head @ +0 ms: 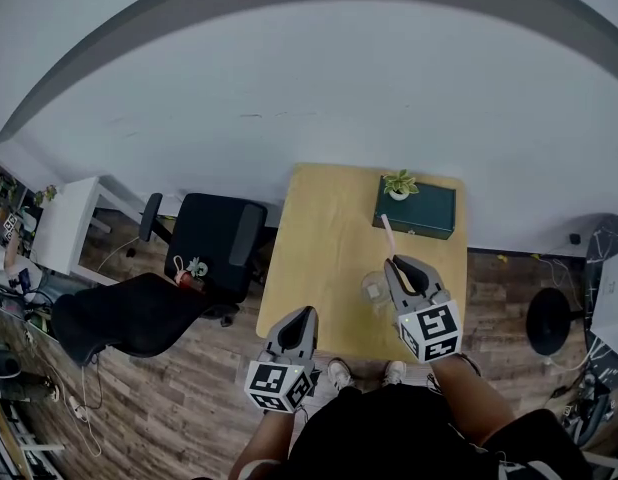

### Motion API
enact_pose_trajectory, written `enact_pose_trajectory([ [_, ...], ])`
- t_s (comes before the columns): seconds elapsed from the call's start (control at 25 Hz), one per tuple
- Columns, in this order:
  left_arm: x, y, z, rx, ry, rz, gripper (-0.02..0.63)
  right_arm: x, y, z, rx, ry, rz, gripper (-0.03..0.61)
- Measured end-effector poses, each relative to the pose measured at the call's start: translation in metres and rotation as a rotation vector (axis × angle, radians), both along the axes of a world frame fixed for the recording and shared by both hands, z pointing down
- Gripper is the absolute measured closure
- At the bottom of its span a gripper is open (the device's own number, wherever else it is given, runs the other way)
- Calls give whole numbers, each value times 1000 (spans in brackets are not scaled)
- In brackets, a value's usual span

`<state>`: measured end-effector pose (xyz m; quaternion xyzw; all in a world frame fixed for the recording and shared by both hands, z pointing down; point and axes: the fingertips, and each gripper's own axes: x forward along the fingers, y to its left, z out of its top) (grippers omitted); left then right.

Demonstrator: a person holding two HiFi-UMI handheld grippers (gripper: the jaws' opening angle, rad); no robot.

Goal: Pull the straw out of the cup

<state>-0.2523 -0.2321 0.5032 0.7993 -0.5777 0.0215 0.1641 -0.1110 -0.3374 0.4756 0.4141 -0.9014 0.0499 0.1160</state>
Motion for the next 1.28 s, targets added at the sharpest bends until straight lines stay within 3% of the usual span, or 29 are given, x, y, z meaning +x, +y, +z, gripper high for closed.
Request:
enact_pose_trajectory([
  [0.84, 1, -26, -33, 64, -35, -16, 595, 33, 53, -149, 314, -181, -52, 531],
  [1.28, 10, -25, -39, 78, -43, -20, 595, 38, 51, -146, 317, -182, -51, 534],
])
